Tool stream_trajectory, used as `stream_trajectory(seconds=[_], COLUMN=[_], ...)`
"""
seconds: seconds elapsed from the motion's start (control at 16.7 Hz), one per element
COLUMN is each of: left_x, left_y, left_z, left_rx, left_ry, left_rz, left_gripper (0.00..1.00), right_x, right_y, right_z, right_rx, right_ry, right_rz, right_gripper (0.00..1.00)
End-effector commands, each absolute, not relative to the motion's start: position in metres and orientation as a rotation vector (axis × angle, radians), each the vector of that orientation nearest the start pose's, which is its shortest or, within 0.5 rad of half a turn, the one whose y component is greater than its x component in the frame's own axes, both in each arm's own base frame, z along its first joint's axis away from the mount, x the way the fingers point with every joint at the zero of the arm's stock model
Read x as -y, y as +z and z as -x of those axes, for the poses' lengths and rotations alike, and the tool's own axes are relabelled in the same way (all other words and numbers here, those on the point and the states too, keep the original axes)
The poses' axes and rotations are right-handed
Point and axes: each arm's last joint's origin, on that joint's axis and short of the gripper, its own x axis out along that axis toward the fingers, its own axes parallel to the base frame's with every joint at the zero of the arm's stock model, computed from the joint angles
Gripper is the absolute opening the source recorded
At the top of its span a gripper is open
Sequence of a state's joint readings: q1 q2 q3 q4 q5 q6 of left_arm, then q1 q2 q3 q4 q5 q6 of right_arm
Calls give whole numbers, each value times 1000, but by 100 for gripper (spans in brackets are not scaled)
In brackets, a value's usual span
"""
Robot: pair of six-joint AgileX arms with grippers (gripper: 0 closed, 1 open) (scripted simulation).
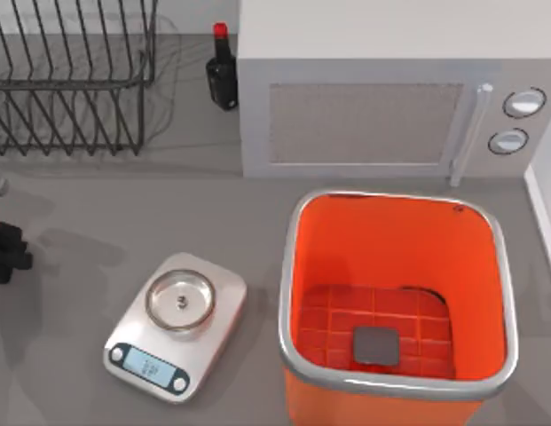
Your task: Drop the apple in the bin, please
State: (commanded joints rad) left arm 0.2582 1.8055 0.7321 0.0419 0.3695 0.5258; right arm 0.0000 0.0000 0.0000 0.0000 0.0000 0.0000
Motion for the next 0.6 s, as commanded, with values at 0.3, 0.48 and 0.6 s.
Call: stream_trajectory(seconds=[0.3,0.48,0.6], left_x=[-71,-71,-71], left_y=[121,155,183], left_z=[-310,-309,-307], left_rx=[-914,-958,-967], left_ry=[-348,-356,-356], left_rz=[-158,-135,-131], left_gripper=[0,0,0], right_x=[1,1,1], right_y=[160,160,160], right_z=[-106,-106,-106], right_rx=[0,0,0], right_ry=[0,0,0], right_rz=[0,0,0], right_gripper=[100,100,100])
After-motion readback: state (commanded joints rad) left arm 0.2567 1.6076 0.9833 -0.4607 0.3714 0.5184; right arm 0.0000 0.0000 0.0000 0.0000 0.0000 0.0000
